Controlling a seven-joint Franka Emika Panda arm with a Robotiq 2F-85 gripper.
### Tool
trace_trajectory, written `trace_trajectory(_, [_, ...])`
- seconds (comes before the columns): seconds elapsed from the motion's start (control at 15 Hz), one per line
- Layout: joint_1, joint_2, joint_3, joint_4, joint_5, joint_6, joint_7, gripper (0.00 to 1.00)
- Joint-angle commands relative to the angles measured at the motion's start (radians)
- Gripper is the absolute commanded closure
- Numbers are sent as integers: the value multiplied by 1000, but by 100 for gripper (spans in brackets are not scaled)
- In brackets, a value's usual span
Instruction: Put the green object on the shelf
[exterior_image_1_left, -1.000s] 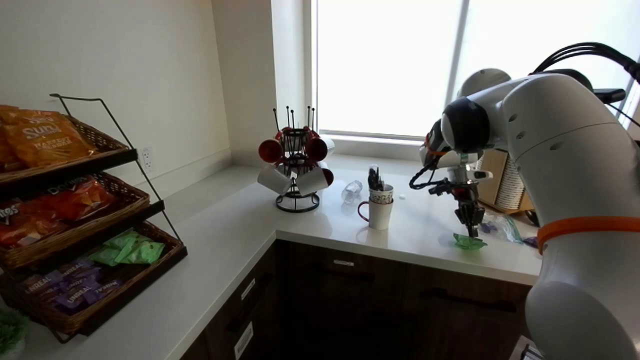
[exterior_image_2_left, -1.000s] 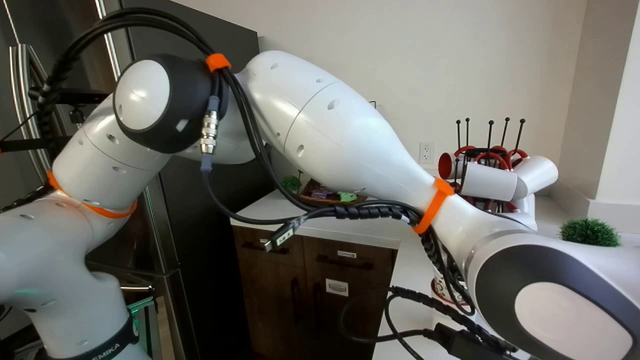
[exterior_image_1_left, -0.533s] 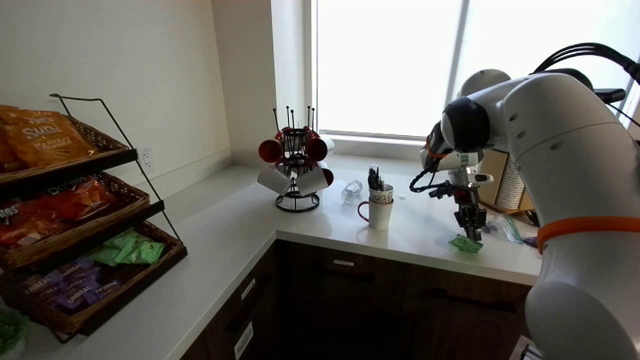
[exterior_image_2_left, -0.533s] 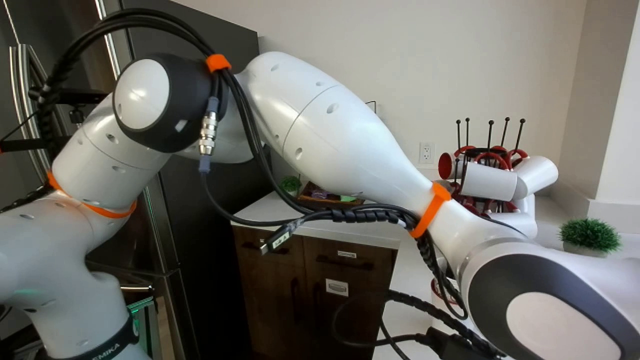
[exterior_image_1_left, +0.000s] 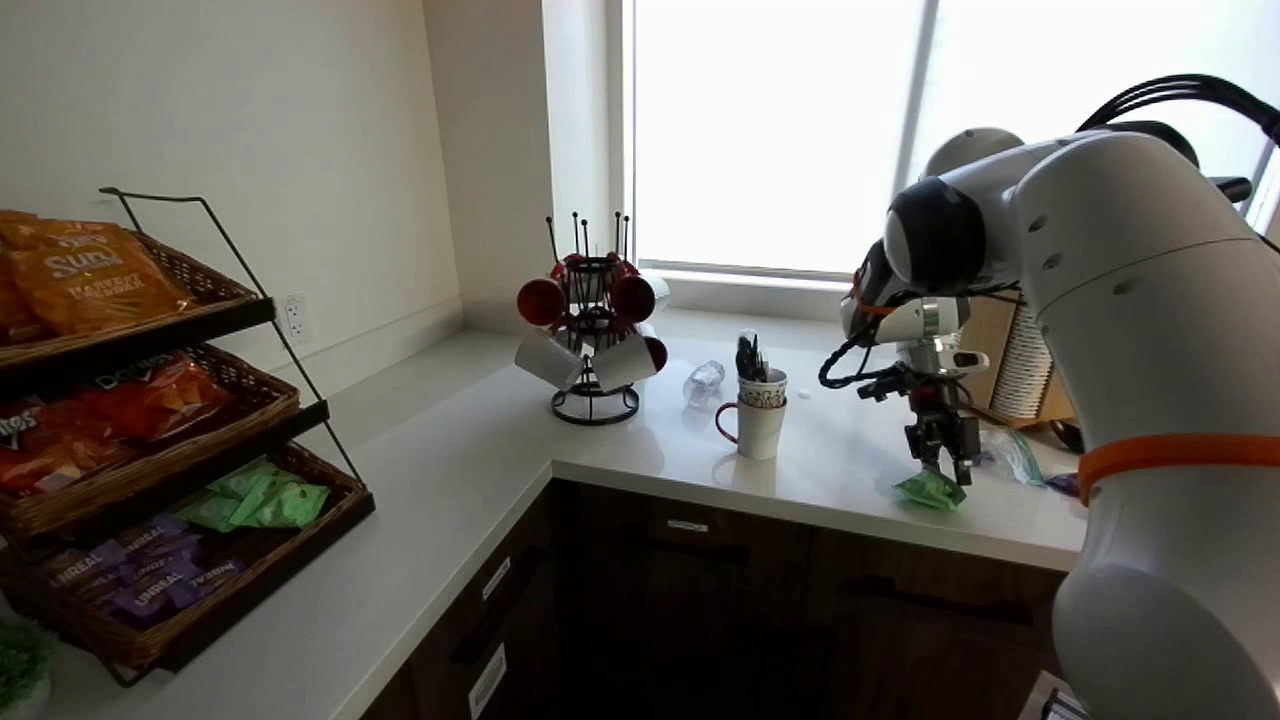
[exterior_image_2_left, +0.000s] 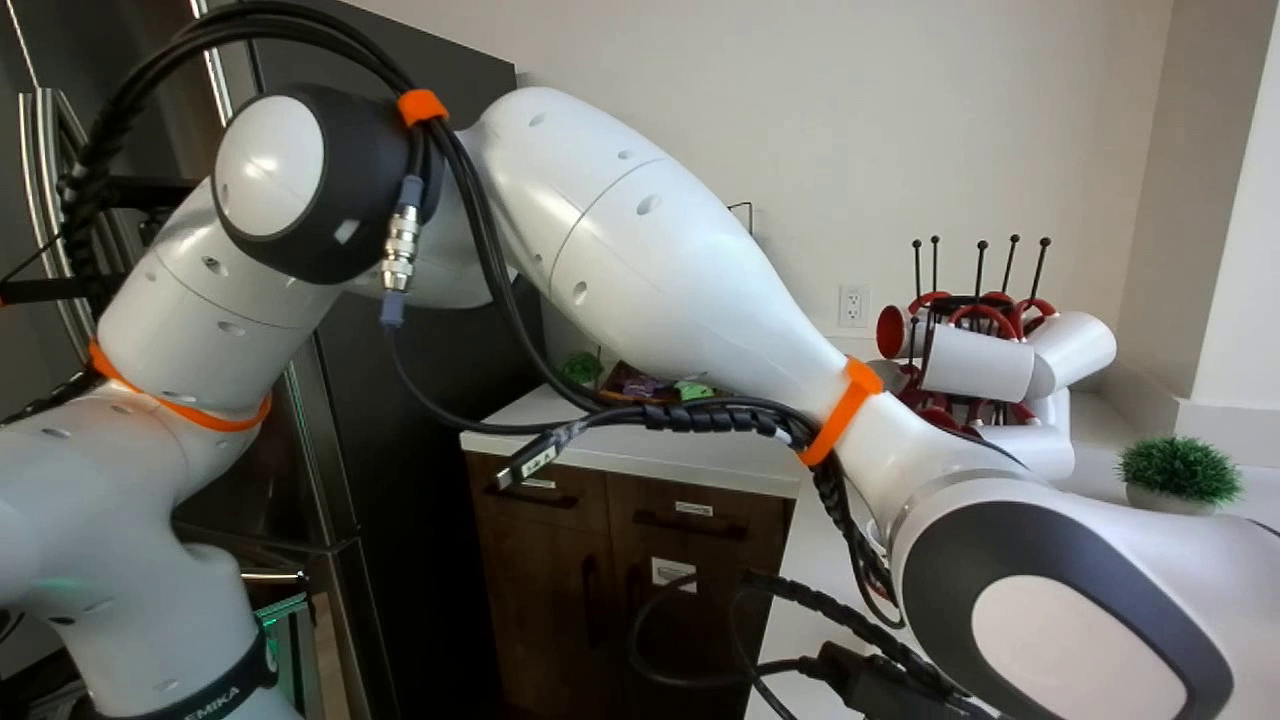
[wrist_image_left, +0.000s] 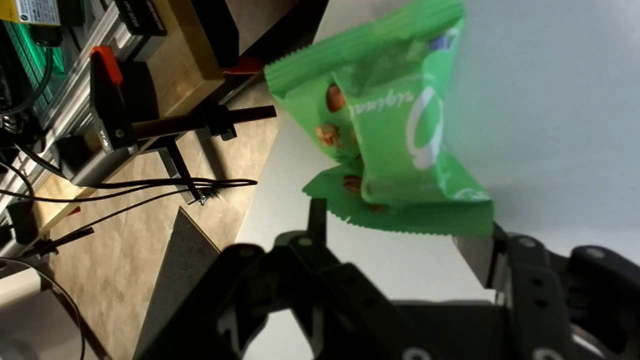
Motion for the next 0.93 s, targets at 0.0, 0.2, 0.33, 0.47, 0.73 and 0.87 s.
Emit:
trace_trajectory(0.0, [21, -60, 2, -84, -13, 36, -42, 31])
trace_trajectory(0.2, [32, -70, -1, -101, -15, 39, -59, 39])
trace_trajectory(0.33, [38, -73, -6, -108, -23, 55, -63, 62])
trace_trajectory(0.47, [40, -71, -9, -111, -34, 92, -66, 80])
trace_trajectory(0.73, [53, -95, -14, -150, -57, 194, -92, 100])
trace_trajectory(0.87, [58, -118, -11, -179, -59, 223, -120, 100])
